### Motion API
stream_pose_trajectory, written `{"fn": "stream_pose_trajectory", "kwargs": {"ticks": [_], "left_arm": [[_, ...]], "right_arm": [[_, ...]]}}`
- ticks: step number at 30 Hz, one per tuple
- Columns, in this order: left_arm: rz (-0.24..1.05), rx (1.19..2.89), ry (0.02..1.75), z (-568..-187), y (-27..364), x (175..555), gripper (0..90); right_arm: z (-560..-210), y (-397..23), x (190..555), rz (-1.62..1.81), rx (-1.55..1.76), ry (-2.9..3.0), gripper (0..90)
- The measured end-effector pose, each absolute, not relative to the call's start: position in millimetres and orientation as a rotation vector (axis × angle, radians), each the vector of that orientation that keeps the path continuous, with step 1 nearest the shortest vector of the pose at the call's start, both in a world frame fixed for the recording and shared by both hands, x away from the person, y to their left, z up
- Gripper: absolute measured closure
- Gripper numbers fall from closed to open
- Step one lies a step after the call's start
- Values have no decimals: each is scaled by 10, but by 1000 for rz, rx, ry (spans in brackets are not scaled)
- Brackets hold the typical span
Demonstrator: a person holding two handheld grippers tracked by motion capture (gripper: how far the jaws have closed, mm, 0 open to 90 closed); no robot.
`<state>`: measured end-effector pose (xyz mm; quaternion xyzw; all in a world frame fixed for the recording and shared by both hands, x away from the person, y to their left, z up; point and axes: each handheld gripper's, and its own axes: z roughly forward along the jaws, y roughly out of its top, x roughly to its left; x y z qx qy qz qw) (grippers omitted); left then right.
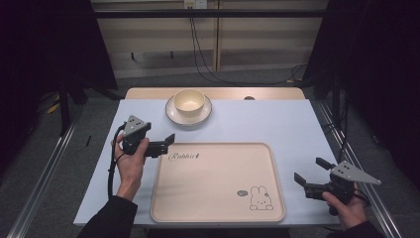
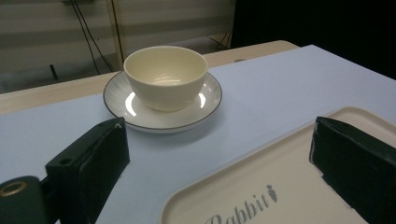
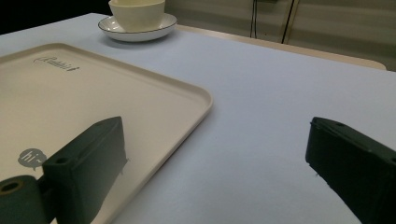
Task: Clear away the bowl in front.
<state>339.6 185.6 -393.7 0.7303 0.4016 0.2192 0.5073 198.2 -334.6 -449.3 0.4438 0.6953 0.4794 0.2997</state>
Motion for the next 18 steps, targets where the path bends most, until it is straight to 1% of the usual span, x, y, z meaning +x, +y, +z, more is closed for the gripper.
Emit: {"fn": "stream_pose_trajectory", "kwargs": {"ticks": [4,5,7,15,18], "left_arm": [[518,1767,969,-3946,1836,3497,47],[479,1776,957,-3931,1821,3542,47],[521,1783,939,-3910,1774,3566,45],[527,1798,945,-3940,1692,3721,45],[560,1810,958,-3969,1700,3793,48]], "right_arm": [[-4493,-3346,1982,1274,1178,1846,47],[-4493,-3346,1982,1273,1177,1847,48],[-4493,-3346,1984,1275,1177,1847,48],[-4495,-3349,1986,1278,1175,1851,49],[-4495,-3348,1986,1278,1174,1852,50]]}}
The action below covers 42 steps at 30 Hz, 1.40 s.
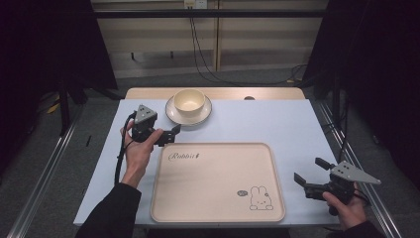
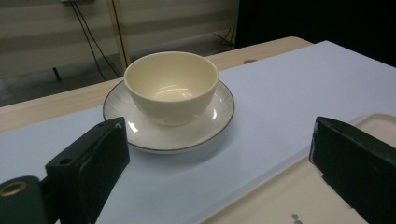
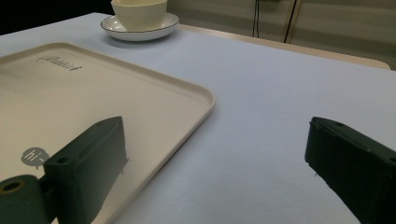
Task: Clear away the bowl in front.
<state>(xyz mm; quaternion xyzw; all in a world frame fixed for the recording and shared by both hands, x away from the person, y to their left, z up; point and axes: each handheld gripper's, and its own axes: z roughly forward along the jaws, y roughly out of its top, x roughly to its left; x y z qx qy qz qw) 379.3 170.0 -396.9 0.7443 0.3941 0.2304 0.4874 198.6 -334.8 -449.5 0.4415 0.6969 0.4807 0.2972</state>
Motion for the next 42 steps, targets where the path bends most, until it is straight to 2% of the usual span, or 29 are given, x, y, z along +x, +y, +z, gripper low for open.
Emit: {"fn": "stream_pose_trajectory", "kwargs": {"ticks": [3,10,36,42], "left_arm": [[616,1846,953,-3972,1667,3853,61],[650,1859,969,-3990,1618,4039,74],[627,1865,1119,-3982,1527,4788,75],[670,1866,1129,-4018,1488,4921,91]], "right_arm": [[-4492,-3348,1986,1282,1173,1853,50],[-4494,-3349,1989,1279,1169,1853,51],[-4497,-3353,1986,1291,1180,1857,51],[-4500,-3352,1986,1296,1176,1863,51]]}}
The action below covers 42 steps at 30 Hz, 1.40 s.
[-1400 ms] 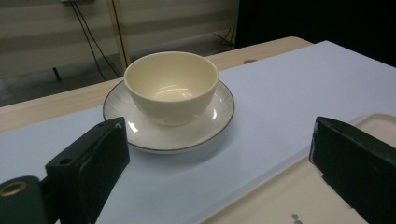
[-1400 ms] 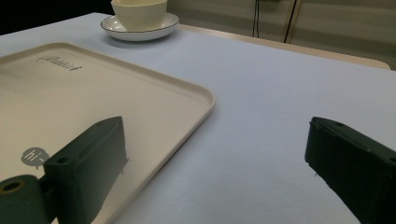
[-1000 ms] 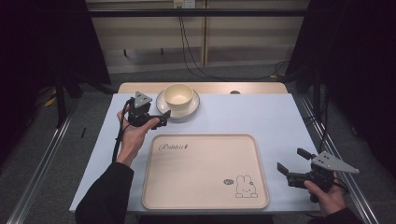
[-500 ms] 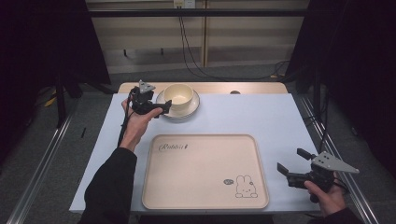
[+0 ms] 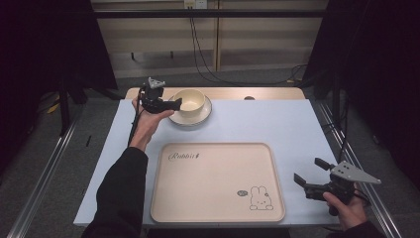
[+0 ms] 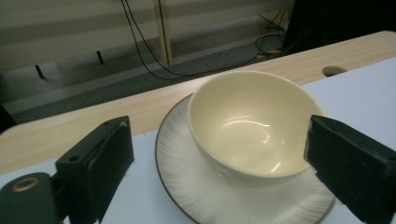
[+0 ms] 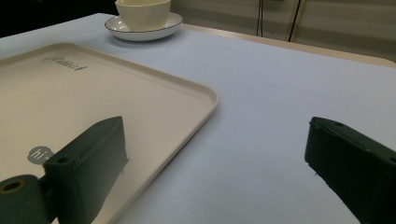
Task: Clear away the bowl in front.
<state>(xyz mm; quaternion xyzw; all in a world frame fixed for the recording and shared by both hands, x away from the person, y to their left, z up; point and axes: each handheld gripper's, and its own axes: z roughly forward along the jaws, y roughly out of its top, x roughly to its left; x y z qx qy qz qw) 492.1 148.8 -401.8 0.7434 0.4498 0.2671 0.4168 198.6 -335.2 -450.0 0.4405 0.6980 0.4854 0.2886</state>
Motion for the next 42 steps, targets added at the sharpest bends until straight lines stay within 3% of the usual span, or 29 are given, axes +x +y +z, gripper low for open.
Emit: {"fn": "stream_pose_trajectory", "kwargs": {"ticks": [3,5,16,27,39,42], "left_arm": [[669,1853,1154,-4039,1451,4994,89],[650,1871,1170,-4041,1442,5030,145],[694,1919,1194,-4111,1390,5218,131],[637,1934,1269,-4301,1290,5318,151],[540,1998,1331,-4448,1219,5398,248],[484,1997,1394,-4467,1236,5423,357]], "right_arm": [[-4499,-3351,1986,1298,1175,1868,51],[-4499,-3351,1986,1299,1176,1866,57],[-4502,-3348,1983,1306,1174,1873,62],[-4505,-3356,1982,1309,1179,1868,62],[-4506,-3355,1984,1312,1175,1873,62],[-4506,-3353,1983,1311,1177,1873,62]]}}
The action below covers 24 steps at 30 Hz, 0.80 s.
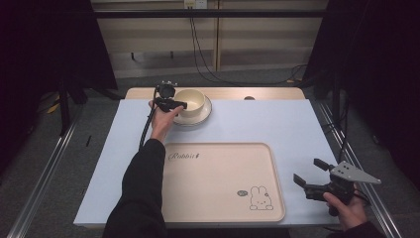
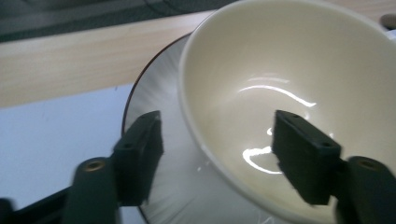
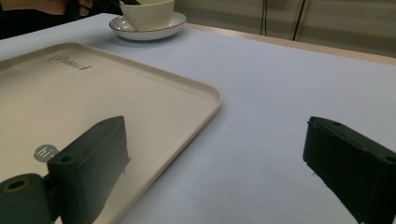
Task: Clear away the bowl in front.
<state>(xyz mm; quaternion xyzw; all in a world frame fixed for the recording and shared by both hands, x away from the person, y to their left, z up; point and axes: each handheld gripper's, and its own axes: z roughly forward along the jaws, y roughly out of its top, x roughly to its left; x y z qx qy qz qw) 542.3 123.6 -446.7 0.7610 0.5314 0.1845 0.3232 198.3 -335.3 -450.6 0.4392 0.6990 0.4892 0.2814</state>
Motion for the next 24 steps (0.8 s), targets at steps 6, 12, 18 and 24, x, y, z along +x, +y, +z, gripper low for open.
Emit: {"fn": "stream_pose_trajectory", "kwargs": {"ticks": [6,12,18,24], "left_arm": [[404,1991,1419,-4478,1259,5453,409],[380,1997,1433,-4485,1189,5453,497],[364,1985,1489,-4464,1198,5474,622],[332,1966,1541,-4453,1204,5477,683]], "right_arm": [[-4505,-3363,1973,1311,1176,1870,62],[-4505,-3360,1974,1312,1176,1873,62],[-4505,-3362,1974,1313,1174,1870,62],[-4504,-3361,1977,1309,1170,1872,62]]}}
